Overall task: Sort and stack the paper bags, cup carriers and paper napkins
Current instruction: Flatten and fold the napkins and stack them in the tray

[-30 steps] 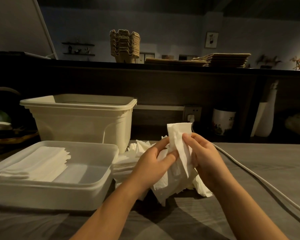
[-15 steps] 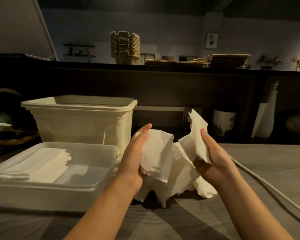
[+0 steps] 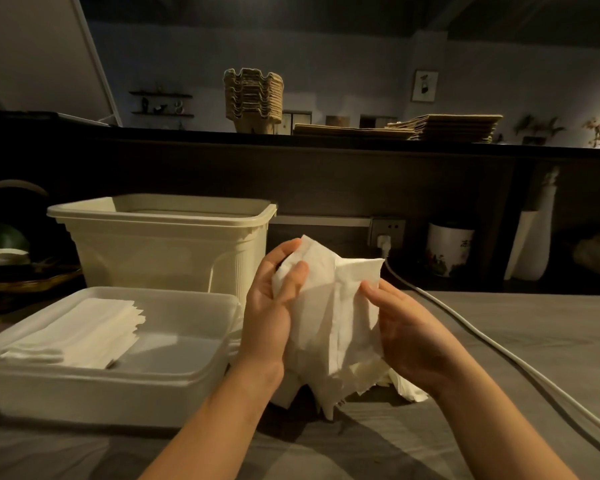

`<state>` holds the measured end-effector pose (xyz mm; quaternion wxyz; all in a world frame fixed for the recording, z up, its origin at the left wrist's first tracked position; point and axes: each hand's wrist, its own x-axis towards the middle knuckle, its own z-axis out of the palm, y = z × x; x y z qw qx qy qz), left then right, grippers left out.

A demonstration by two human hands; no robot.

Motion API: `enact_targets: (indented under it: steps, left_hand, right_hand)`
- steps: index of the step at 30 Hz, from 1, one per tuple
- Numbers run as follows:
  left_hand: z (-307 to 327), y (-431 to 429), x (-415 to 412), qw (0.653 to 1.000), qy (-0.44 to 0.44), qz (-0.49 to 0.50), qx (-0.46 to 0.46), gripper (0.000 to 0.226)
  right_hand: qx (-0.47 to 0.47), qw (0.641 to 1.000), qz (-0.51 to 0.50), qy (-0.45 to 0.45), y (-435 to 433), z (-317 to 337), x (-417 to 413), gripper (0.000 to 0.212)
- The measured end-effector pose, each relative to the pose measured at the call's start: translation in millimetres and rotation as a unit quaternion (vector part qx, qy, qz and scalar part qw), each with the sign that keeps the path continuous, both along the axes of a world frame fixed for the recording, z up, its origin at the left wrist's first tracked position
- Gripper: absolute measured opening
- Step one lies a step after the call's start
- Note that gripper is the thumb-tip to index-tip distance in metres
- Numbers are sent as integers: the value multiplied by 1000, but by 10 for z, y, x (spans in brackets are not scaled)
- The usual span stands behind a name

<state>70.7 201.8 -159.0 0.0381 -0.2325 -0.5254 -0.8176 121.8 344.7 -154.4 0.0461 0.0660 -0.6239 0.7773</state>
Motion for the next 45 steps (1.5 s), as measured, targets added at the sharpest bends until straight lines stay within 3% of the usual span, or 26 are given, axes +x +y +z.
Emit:
enact_targets:
  steps: [6,13,15,19,22,26,29,32,34,37,42,45]
  left_hand:
    - [-77,52,3,994,75,23,-80,36]
    - [-70,50,-15,995,-28,-91,-36,37]
    - [-66,47,-18,993,-43,-102,-38,40]
    - [-76,35,-55,995,-59,-74,-11,24]
    - [-37,-4,-108,999,-18,4,-39,16]
    - [38,-65,-115,993,62,79,-63,5]
    - [47,-81,-40,974,177,102,-94,21]
    - [66,-98,15,969,203,88,-108,24]
    - [45,-112,-16,949,254,112,-152,25]
    - [-19,-120,-102,904,332,161,-216,28]
    - [-51,-107,-140,898,341,160,-229,42]
    - [-51,-94,-150,890,355,172,-228,39]
  right_hand:
    - [-1,996,-68,62,-23,0,-4,20]
    - [-61,978,-163,115,41,-34,-69,22]
    - [-91,968,-194,132,62,-28,-77,19]
    - [-148,962,-176,148,144,10,-61,22]
    - [-98,979,-107,141,124,25,-14,17]
    - [3,977,-100,189,60,13,33,9]
    - [46,968,-122,216,48,-3,35,8]
    - [110,951,-142,252,20,-13,50,12]
    - [150,938,-150,272,1,-19,62,23]
    - [154,935,-152,281,-1,-9,65,21]
    - [195,919,-144,310,-13,1,72,31]
    - [201,919,-138,309,-3,-13,64,32]
